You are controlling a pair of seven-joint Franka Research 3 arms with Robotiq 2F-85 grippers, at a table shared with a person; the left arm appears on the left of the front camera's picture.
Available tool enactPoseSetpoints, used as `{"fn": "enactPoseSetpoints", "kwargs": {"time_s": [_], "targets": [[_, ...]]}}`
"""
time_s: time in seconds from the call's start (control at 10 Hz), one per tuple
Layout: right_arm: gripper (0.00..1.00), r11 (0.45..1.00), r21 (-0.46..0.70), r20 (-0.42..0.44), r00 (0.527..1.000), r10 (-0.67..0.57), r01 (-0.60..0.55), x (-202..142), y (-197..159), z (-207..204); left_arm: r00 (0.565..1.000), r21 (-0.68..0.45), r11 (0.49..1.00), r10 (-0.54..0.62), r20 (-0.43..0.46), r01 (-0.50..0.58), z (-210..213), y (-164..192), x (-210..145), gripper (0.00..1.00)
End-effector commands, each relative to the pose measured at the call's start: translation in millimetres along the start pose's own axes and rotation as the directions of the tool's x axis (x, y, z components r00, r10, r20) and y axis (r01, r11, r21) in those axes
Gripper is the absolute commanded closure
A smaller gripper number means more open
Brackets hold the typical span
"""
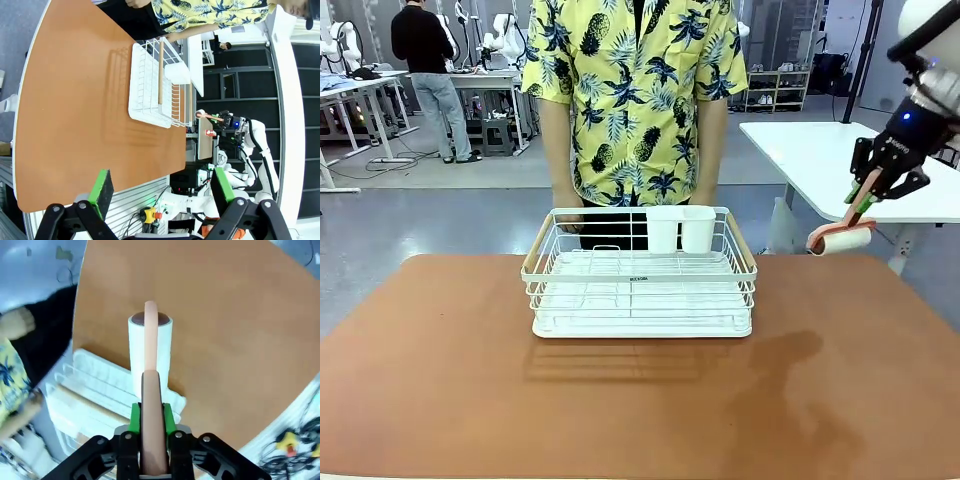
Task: Clean the table.
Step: Place the Lint Roller down when the Dish drying rack is positioned in the middle of the table.
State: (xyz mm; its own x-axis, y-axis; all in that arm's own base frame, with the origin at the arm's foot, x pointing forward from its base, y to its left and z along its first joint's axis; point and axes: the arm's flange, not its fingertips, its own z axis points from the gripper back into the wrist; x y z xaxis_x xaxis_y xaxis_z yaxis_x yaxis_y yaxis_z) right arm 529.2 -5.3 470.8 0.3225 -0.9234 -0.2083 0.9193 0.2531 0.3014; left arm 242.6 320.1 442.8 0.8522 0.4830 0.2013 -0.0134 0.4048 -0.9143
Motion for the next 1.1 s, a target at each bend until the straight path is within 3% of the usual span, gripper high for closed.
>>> {"fn": "enactPoseSetpoints", "kwargs": {"time_s": [0.0,0.1,0.3,1.0], "targets": [[0.79,0.994,0.098,0.071,0.996,-0.057,0.050,-9.4,-11.7,-26.2,1.000,-0.025,0.999,-0.021,0.005,0.021,3.8,0.6,1.5,0.00],[0.79,0.992,0.118,0.100,0.993,-0.059,0.047,-8.4,-16.5,-37.0,1.000,-0.025,0.999,-0.021,0.005,0.021,3.8,0.6,1.5,0.00],[0.79,0.992,0.107,0.050,0.996,-0.077,0.072,1.1,-23.5,-61.2,1.000,-0.025,0.999,-0.021,0.005,0.021,3.8,0.6,1.5,0.00],[0.79,0.979,0.180,0.040,0.994,-0.105,0.097,23.6,-48.8,-126.1,1.000,-0.025,0.999,-0.021,0.005,0.021,3.8,0.6,1.5,0.00]]}}
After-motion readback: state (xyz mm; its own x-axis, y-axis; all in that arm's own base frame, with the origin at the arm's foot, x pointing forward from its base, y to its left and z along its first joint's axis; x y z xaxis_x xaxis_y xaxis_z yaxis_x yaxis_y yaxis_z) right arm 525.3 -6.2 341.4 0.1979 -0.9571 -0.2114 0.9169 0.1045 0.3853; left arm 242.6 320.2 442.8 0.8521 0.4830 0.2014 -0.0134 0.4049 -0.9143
